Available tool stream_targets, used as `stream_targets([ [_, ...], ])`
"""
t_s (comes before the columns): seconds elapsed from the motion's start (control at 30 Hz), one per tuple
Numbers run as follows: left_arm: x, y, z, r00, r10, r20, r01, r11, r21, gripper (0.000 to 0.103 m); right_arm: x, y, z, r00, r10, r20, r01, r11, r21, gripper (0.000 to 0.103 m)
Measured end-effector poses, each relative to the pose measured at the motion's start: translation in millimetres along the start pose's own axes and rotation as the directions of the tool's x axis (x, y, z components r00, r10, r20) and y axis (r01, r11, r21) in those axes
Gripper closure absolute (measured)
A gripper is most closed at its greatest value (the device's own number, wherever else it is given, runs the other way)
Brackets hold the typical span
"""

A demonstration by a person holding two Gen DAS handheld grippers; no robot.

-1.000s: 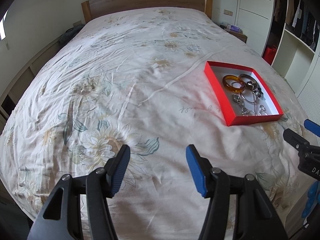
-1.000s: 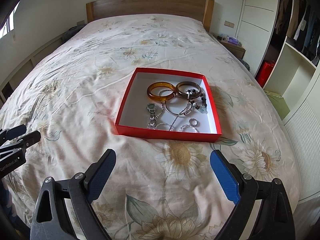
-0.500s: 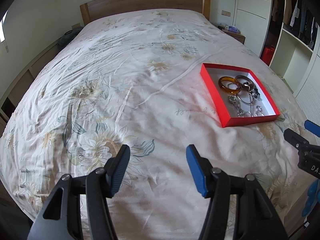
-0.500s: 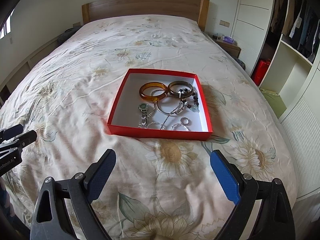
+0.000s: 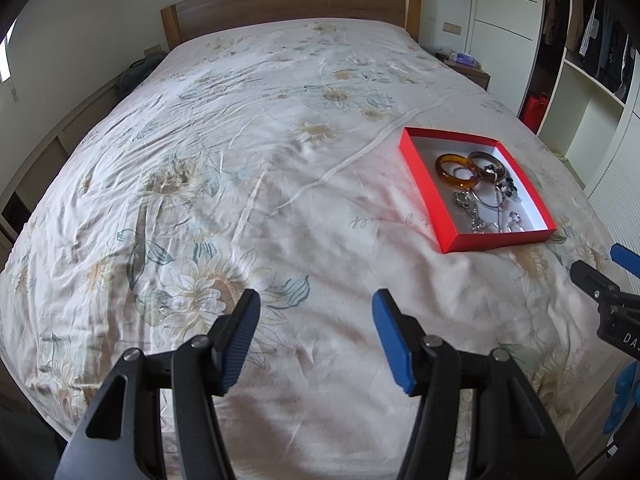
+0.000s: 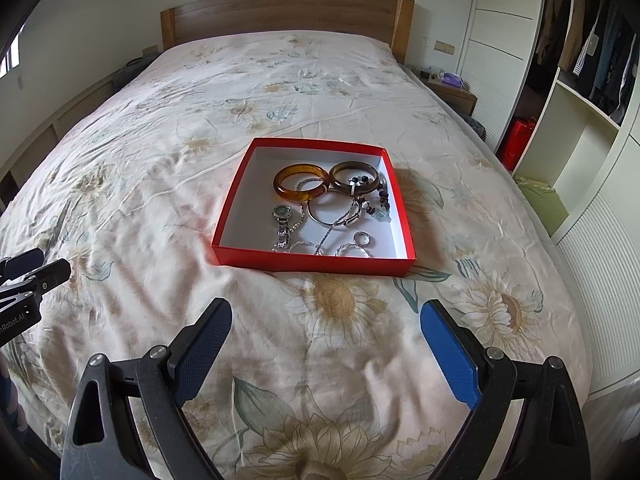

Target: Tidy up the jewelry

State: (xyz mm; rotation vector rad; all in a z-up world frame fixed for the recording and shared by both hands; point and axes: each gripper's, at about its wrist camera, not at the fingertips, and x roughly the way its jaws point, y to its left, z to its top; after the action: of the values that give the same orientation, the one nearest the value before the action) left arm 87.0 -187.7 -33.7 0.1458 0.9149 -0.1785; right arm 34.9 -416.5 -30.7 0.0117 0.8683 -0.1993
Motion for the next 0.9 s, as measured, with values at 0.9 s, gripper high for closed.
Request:
stream_targets([
  [0.9,-13.9,-3.2,-4.9,1.0,-0.001,0.016,0.001,1.0,0.004,0.047,-12.0,-2.6,-5.3,1.0,-0.018,-0.002,0.018,1.0,-0.005,0.009],
])
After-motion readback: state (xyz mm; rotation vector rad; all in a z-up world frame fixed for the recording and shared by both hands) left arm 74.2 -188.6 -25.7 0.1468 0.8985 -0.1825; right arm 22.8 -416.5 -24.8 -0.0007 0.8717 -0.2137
